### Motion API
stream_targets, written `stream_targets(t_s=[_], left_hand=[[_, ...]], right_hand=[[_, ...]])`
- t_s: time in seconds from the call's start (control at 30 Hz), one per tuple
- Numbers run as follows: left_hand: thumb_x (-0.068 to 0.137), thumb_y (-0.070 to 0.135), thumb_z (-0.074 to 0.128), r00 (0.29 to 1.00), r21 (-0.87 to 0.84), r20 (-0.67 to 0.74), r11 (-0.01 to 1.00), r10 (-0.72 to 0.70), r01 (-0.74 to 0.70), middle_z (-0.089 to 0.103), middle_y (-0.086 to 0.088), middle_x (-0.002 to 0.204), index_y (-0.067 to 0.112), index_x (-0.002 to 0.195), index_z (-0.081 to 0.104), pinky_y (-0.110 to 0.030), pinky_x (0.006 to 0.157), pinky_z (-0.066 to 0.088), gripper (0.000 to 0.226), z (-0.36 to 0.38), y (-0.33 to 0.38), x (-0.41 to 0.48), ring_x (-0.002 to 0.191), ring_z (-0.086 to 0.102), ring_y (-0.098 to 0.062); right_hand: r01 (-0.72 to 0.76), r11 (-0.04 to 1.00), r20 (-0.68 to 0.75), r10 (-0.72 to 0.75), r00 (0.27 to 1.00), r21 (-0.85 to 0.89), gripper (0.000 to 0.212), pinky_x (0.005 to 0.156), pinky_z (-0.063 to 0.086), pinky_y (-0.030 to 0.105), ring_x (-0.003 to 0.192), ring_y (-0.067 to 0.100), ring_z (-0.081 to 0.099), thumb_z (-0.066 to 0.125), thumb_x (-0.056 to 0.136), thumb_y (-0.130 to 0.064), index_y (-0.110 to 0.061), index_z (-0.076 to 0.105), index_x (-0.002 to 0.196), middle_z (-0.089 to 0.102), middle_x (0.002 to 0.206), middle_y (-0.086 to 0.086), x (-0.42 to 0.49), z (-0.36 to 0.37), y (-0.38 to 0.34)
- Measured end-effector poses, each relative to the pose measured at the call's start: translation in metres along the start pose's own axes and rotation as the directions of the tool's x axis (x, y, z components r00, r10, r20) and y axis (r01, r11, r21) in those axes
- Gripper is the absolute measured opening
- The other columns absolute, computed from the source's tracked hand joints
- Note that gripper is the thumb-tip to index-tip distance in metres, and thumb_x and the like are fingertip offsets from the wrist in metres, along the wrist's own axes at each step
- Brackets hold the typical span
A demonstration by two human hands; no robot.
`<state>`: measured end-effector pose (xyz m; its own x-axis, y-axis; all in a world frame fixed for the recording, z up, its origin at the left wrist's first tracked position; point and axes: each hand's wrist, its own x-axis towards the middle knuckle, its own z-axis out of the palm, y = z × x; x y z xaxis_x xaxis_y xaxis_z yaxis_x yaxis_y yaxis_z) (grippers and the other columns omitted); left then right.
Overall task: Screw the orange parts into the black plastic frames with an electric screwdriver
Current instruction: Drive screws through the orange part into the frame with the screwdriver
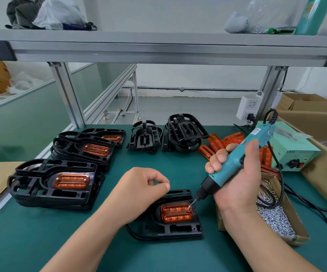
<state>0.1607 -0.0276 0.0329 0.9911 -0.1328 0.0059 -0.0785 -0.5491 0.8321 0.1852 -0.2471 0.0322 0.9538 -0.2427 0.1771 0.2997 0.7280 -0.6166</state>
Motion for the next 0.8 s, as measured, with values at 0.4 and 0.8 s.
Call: stream_targets(t_s=[0.4,0.8], left_hand=[[0.083,0.064,0.066,0.975,0.565,0.157,0.795,0.159,-0.220,0.070,0.022,0.096,0.048,0.117,0.066,-0.024,0.072,0.046,0.037,0.018,0.011,-0.013,0.088,0.058,-0.001],[0.086,0.066,0.064,0.970,0.631,0.163,0.736,0.179,-0.243,0.072,0.017,0.105,0.045,0.117,0.068,-0.028,0.081,0.053,0.039,0.025,0.006,-0.013,0.096,0.063,-0.006]], right_hand=[[0.055,0.989,0.105,-0.041,0.994,-0.139,0.047,0.056,0.044,0.030,0.057,0.019,0.047,0.074,0.090,-0.063,-0.019,0.058,0.091,0.050,0.072,0.004,0.000,0.002,-0.002],[0.133,0.954,0.276,-0.057,0.959,-0.267,0.063,0.055,0.043,0.034,0.054,0.023,0.047,0.079,0.086,-0.066,-0.011,0.051,0.098,0.048,0.073,0.013,-0.010,0.009,0.002]])
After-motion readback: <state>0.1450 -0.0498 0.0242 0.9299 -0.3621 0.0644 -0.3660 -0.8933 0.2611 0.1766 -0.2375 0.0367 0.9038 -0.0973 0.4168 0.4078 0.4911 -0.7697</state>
